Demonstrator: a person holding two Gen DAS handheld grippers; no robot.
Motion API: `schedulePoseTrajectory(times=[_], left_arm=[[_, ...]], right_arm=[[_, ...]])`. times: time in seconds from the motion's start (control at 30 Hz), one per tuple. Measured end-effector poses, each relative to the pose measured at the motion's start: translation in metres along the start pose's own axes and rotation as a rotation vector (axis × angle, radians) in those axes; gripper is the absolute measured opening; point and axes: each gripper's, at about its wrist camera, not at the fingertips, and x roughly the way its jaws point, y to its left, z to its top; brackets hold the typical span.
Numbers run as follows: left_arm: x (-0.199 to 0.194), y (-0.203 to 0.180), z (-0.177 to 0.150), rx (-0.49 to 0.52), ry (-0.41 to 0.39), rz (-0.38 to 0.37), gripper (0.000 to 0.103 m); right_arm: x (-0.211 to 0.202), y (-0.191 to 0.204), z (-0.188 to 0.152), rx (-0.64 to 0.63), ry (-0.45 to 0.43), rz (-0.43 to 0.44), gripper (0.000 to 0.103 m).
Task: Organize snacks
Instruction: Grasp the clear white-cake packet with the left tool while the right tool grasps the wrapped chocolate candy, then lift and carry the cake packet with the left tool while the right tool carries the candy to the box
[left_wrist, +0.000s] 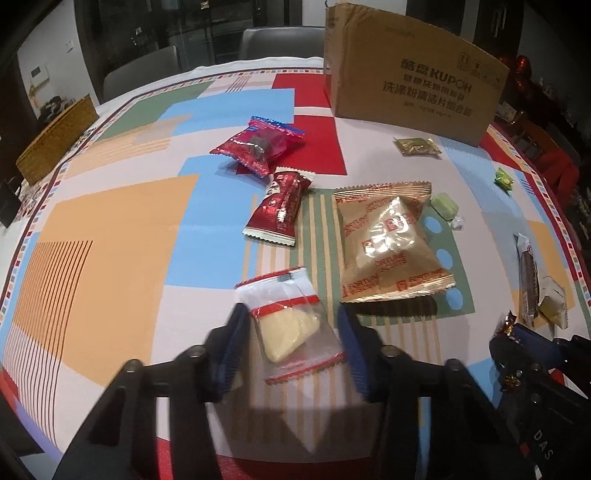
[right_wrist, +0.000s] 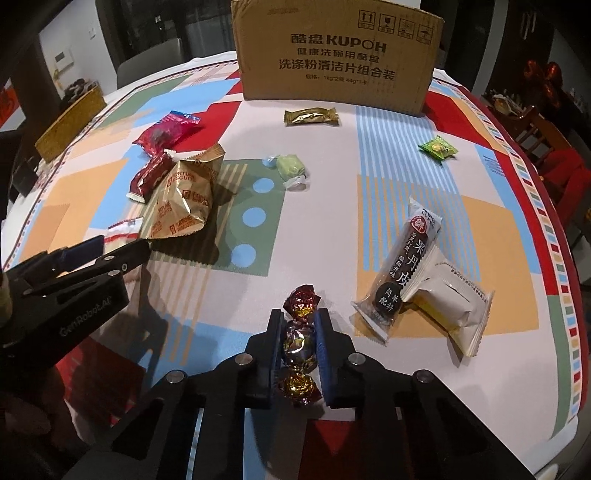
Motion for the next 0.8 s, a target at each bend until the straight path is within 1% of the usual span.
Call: schedulePoseTrajectory(times=[0.03, 0.17, 0.4, 0.8], left_arm=[[-0.001, -0.001, 0.0, 0.001, 0.0, -0.005, 0.038], [-0.003, -0.002, -0.003, 0.006, 0.001, -0.012, 0.035], [-0.01, -0.002, -0.005, 0.016, -0.004, -0.009, 0.033], [-0.041, -0.003, -0.003, 0.021, -0.043, 0.002, 0.033]], right_arm=[[0.0, 0.0, 0.0, 0.002, 0.0, 0.004, 0.018], [-0.001, -0.001, -0.001, 0.007, -0.001, 0.021, 0.018], [-0.007, -0.001, 0.001, 0.009, -0.018, 0.028, 0.018], [-0.032, -0.007, 0.008, 0.028, -0.078, 0.043, 0.018]])
